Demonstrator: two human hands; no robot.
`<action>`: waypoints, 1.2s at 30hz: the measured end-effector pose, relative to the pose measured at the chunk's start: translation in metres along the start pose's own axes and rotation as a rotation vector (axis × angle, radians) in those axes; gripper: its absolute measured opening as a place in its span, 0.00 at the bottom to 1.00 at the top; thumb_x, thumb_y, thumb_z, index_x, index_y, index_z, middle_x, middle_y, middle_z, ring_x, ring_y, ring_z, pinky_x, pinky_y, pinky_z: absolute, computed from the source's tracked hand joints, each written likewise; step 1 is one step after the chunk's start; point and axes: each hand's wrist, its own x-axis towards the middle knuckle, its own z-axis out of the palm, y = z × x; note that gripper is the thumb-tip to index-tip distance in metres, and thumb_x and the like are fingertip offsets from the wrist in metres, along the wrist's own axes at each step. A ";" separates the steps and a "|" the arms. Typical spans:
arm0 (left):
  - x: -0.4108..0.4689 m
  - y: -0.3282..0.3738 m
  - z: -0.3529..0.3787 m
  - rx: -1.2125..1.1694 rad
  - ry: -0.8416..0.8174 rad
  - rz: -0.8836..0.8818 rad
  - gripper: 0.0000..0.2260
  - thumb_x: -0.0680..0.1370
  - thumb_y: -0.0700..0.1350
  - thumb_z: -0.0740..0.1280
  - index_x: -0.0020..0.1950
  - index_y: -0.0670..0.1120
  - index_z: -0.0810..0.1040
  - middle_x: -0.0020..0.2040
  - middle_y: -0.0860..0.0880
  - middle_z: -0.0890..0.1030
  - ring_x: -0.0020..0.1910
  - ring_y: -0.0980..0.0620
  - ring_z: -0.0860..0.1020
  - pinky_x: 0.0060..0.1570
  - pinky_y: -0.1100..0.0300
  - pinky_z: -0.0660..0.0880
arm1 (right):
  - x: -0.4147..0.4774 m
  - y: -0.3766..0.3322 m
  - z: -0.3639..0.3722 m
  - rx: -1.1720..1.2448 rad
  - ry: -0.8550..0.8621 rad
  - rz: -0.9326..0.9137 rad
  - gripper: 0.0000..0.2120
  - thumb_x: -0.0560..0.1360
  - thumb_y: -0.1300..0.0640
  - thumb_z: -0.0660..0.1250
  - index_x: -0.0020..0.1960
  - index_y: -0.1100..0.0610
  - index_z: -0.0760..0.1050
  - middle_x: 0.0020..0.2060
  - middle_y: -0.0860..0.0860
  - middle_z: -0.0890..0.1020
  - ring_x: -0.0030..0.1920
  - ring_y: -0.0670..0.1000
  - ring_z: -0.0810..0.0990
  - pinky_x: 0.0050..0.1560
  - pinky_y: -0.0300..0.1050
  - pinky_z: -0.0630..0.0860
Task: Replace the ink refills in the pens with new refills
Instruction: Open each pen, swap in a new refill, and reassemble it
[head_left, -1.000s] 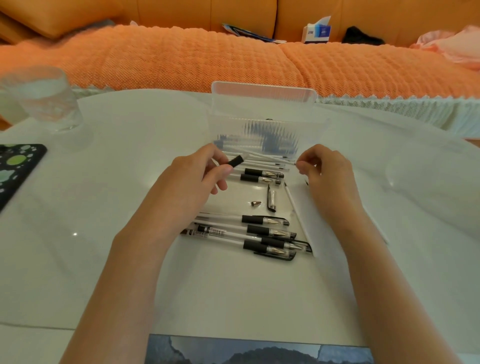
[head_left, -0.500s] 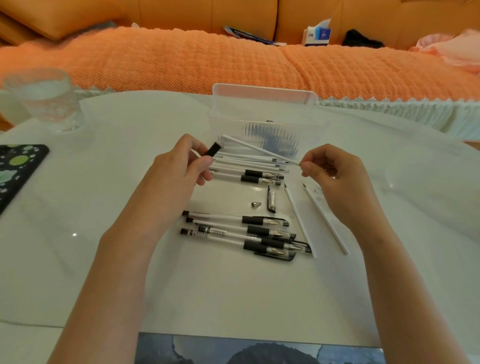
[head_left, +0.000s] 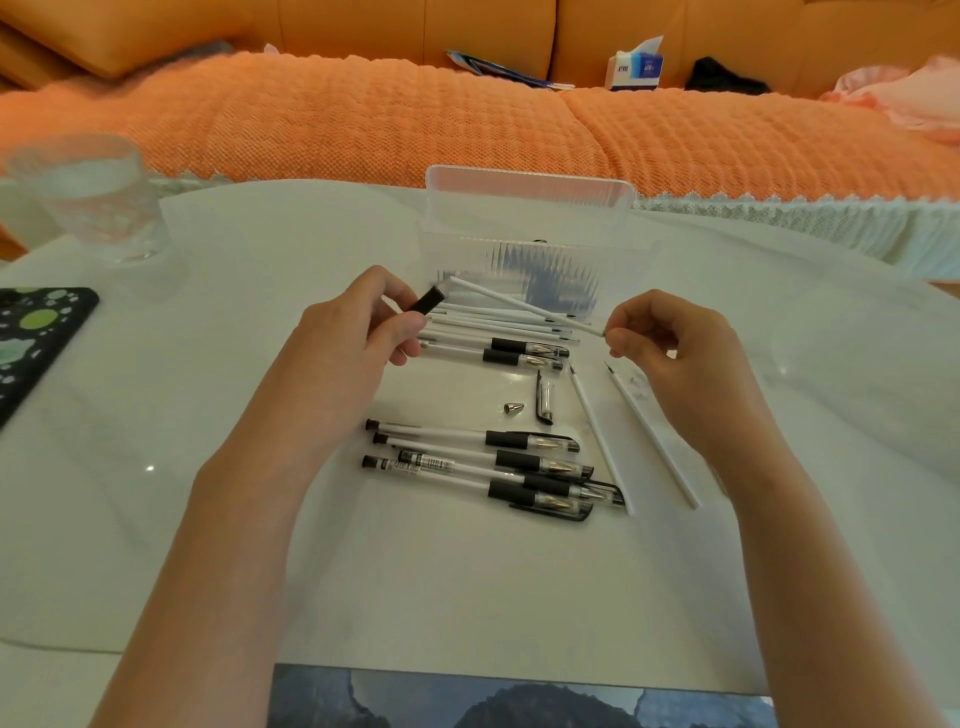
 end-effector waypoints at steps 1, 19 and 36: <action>0.000 0.000 -0.001 0.009 0.004 0.005 0.02 0.79 0.45 0.63 0.50 0.49 0.74 0.39 0.53 0.81 0.42 0.56 0.79 0.52 0.55 0.75 | 0.000 0.000 0.000 -0.015 -0.002 -0.003 0.06 0.75 0.65 0.65 0.43 0.57 0.77 0.35 0.47 0.79 0.34 0.35 0.73 0.39 0.23 0.67; -0.002 -0.004 -0.011 0.105 0.077 0.037 0.04 0.73 0.45 0.71 0.45 0.54 0.81 0.41 0.56 0.81 0.47 0.57 0.78 0.47 0.64 0.69 | -0.001 0.002 -0.002 -0.135 -0.036 -0.030 0.07 0.76 0.65 0.64 0.43 0.56 0.77 0.39 0.49 0.78 0.37 0.35 0.71 0.40 0.22 0.65; -0.011 0.021 0.026 0.143 -0.153 0.177 0.05 0.73 0.54 0.70 0.47 0.59 0.78 0.42 0.61 0.79 0.43 0.62 0.76 0.42 0.64 0.70 | -0.008 -0.026 0.024 0.149 -0.182 -0.033 0.03 0.74 0.59 0.69 0.42 0.53 0.79 0.35 0.47 0.82 0.37 0.40 0.78 0.42 0.30 0.73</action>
